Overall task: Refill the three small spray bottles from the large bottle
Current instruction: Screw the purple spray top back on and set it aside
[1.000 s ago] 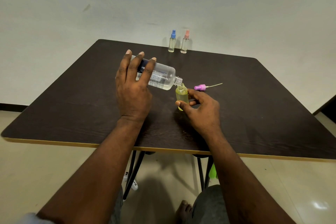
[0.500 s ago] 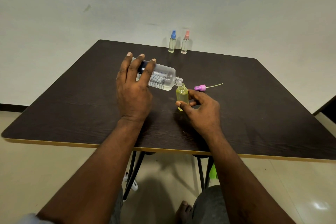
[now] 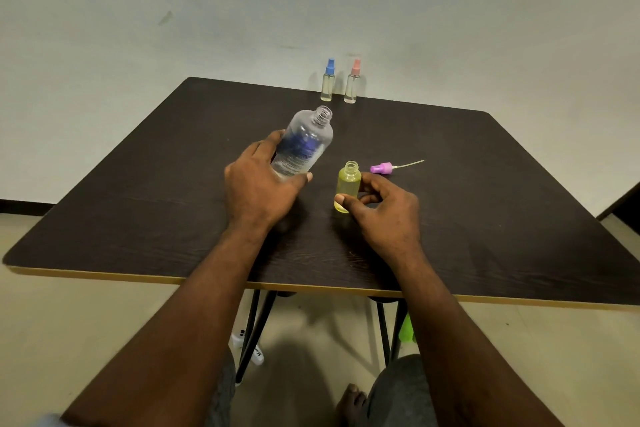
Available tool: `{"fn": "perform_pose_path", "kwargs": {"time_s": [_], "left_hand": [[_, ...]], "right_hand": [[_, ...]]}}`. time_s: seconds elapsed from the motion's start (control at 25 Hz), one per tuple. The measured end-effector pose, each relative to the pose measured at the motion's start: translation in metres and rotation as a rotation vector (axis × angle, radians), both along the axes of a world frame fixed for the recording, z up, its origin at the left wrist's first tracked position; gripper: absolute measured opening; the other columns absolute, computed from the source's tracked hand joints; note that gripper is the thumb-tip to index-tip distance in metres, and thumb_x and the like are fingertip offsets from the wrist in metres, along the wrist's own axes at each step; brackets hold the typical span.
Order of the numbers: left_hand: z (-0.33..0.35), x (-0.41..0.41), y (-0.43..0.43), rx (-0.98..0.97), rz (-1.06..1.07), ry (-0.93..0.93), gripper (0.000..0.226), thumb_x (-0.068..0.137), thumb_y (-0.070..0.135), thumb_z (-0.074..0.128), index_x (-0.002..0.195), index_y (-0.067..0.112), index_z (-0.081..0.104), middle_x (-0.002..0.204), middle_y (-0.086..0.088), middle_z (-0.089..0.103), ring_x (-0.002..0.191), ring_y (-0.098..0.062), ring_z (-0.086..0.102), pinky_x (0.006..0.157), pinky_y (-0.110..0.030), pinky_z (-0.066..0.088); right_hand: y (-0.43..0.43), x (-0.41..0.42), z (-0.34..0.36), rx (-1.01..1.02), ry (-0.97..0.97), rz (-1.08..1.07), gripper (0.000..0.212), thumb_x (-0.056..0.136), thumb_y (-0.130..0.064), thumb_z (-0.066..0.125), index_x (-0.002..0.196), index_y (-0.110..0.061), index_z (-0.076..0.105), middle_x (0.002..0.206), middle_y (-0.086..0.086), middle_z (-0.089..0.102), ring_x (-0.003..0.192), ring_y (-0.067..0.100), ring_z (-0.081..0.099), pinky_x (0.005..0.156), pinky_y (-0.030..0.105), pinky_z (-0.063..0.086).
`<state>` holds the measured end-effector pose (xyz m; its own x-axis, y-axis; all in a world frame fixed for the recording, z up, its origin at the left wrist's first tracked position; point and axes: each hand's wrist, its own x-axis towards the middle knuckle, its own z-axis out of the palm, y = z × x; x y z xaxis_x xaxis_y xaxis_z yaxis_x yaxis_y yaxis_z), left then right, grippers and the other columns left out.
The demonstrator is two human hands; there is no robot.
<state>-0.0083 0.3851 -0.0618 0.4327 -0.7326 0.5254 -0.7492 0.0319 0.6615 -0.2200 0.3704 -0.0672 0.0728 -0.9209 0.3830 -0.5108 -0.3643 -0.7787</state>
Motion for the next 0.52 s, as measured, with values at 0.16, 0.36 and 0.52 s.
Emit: {"fn": "perform_pose_path", "kwargs": {"time_s": [0.16, 0.36, 0.52], "left_hand": [[-0.003, -0.002, 0.000, 0.031, -0.053, 0.023, 0.077, 0.065, 0.062, 0.088, 0.133, 0.035, 0.061, 0.120, 0.011, 0.072, 0.105, -0.009, 0.068, 0.088, -0.027, 0.055], [-0.006, -0.003, 0.003, 0.088, -0.040, 0.111, 0.076, 0.068, 0.064, 0.085, 0.130, 0.032, 0.056, 0.118, 0.008, 0.072, 0.105, -0.014, 0.069, 0.084, -0.031, 0.055], [-0.010, -0.006, 0.013, 0.121, -0.069, 0.123, 0.084, 0.067, 0.065, 0.086, 0.134, 0.029, 0.052, 0.127, 0.005, 0.067, 0.113, -0.016, 0.064, 0.091, -0.038, 0.056]], "right_hand": [[0.000, 0.000, 0.001, 0.028, 0.041, 0.003, 0.046, 0.079, -0.041, 0.088, 0.122, -0.033, 0.073, 0.096, -0.025, 0.073, 0.086, -0.008, 0.068, 0.082, 0.025, 0.062], [-0.002, 0.002, 0.003, 0.058, 0.076, -0.011, 0.048, 0.076, -0.047, 0.089, 0.117, -0.030, 0.070, 0.100, -0.018, 0.073, 0.083, -0.004, 0.069, 0.081, 0.028, 0.063], [0.000, 0.004, 0.004, 0.062, 0.005, 0.008, 0.047, 0.073, -0.055, 0.087, 0.109, -0.030, 0.069, 0.095, -0.017, 0.074, 0.081, -0.002, 0.071, 0.076, 0.024, 0.061]]}}
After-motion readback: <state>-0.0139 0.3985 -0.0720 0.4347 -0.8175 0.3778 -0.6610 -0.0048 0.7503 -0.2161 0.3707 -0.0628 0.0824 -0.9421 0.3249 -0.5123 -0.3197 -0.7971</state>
